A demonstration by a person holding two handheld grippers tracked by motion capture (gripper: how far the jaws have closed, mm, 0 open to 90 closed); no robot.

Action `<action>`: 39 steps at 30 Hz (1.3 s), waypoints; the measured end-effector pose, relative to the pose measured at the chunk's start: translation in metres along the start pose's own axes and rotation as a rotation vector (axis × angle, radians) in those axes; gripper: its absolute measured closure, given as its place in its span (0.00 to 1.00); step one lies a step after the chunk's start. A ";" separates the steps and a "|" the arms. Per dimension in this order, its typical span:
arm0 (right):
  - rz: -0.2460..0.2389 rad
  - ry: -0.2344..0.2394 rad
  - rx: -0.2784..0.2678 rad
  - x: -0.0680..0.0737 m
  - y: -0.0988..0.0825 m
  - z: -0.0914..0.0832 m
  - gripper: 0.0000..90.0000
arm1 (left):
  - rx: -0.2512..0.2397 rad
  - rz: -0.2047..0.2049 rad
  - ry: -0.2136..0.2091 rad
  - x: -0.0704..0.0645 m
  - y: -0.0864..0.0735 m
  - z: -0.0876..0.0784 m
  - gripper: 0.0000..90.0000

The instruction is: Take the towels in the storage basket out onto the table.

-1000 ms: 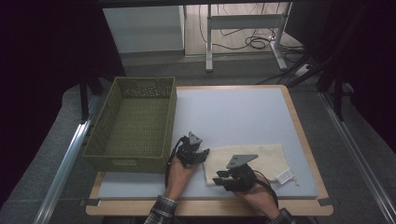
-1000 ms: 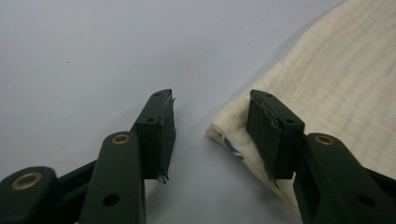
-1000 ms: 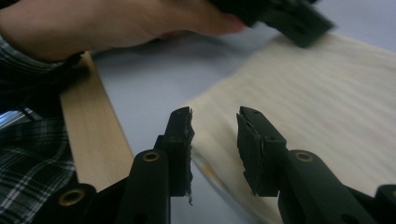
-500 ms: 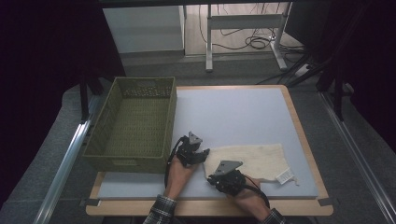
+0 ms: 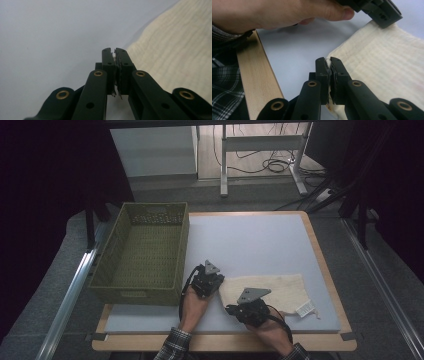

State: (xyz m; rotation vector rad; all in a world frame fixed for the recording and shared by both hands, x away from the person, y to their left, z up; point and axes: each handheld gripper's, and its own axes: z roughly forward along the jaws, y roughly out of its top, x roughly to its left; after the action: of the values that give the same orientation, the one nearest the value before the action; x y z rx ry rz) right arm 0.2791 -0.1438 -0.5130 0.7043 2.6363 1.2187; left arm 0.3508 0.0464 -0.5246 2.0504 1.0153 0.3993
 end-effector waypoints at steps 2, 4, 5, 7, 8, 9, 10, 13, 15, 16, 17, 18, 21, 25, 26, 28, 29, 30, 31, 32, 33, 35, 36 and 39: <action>0.004 -0.002 -0.004 -0.001 0.000 -0.003 0.95 | -0.005 0.004 -0.002 -0.001 0.003 -0.002 0.96; 0.011 -0.007 -0.013 -0.004 0.000 -0.009 0.95 | -0.016 0.015 -0.002 -0.003 0.010 -0.003 0.96; 0.018 -0.011 -0.018 -0.006 0.000 -0.012 0.95 | -0.018 0.023 -0.003 -0.005 0.014 -0.003 0.96; 0.030 -0.020 -0.030 -0.010 -0.002 -0.018 0.95 | -0.021 0.041 -0.003 -0.008 0.022 -0.002 0.96; 0.037 -0.026 -0.037 -0.012 -0.003 -0.021 0.95 | -0.023 0.051 -0.004 -0.010 0.026 -0.001 0.96; 0.045 -0.031 -0.044 -0.014 -0.004 -0.025 0.95 | -0.027 0.057 -0.007 -0.012 0.029 0.000 0.96; 0.053 -0.038 -0.047 -0.016 -0.005 -0.028 0.95 | -0.028 0.064 -0.011 -0.014 0.033 0.002 0.96; 0.070 -0.069 -0.052 -0.025 -0.013 -0.040 0.95 | -0.029 0.095 -0.023 -0.023 0.044 0.008 0.96; 0.077 -0.078 -0.056 -0.027 -0.016 -0.043 0.95 | -0.036 0.104 -0.040 -0.028 0.051 0.013 0.96; 0.083 -0.087 -0.060 -0.029 -0.018 -0.047 0.95 | -0.039 0.105 -0.050 -0.030 0.054 0.015 0.96; 0.093 -0.093 -0.065 -0.031 -0.021 -0.050 0.95 | -0.039 0.108 -0.057 -0.032 0.057 0.018 0.96; 0.101 -0.102 -0.070 -0.033 -0.023 -0.054 0.95 | -0.043 0.111 -0.065 -0.034 0.060 0.021 0.96; 0.119 -0.121 -0.078 -0.038 -0.030 -0.064 0.95 | -0.043 0.133 -0.075 -0.044 0.068 0.030 0.96; 0.142 -0.160 -0.088 -0.047 -0.041 -0.080 0.95 | -0.042 0.163 -0.096 -0.059 0.081 0.045 0.95; 0.142 -0.160 -0.088 -0.047 -0.041 -0.080 0.95 | -0.042 0.163 -0.096 -0.059 0.081 0.045 0.95; 0.156 -0.177 -0.092 -0.051 -0.046 -0.087 0.95 | -0.040 0.166 -0.112 -0.063 0.085 0.052 0.95; 0.164 -0.183 -0.093 -0.054 -0.048 -0.090 0.95 | -0.038 0.171 -0.116 -0.065 0.087 0.055 0.95; 0.172 -0.192 -0.096 -0.056 -0.051 -0.093 0.95 | -0.039 0.173 -0.121 -0.067 0.088 0.058 0.95; 0.179 -0.199 -0.098 -0.058 -0.054 -0.096 0.95 | -0.038 0.177 -0.127 -0.070 0.090 0.061 0.95; 0.188 -0.203 -0.102 -0.060 -0.057 -0.099 0.95 | -0.039 0.181 -0.132 -0.072 0.092 0.064 0.95; 0.202 -0.213 -0.101 -0.064 -0.062 -0.104 0.95 | -0.040 0.189 -0.137 -0.075 0.093 0.066 0.95; 0.217 -0.219 -0.108 -0.068 -0.067 -0.110 0.95 | -0.045 0.205 -0.148 -0.084 0.100 0.072 0.95; 0.227 -0.221 -0.108 -0.069 -0.070 -0.112 0.95 | -0.045 0.205 -0.148 -0.084 0.100 0.072 0.95; 0.236 -0.228 -0.115 -0.071 -0.074 -0.117 0.95 | -0.052 0.220 -0.153 -0.094 0.106 0.079 0.95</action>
State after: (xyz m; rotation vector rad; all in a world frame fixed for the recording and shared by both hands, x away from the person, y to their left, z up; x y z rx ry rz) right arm 0.2776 -0.2983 -0.4954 1.0871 2.3298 1.2503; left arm 0.3923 -0.1054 -0.4868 2.1170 0.6839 0.3708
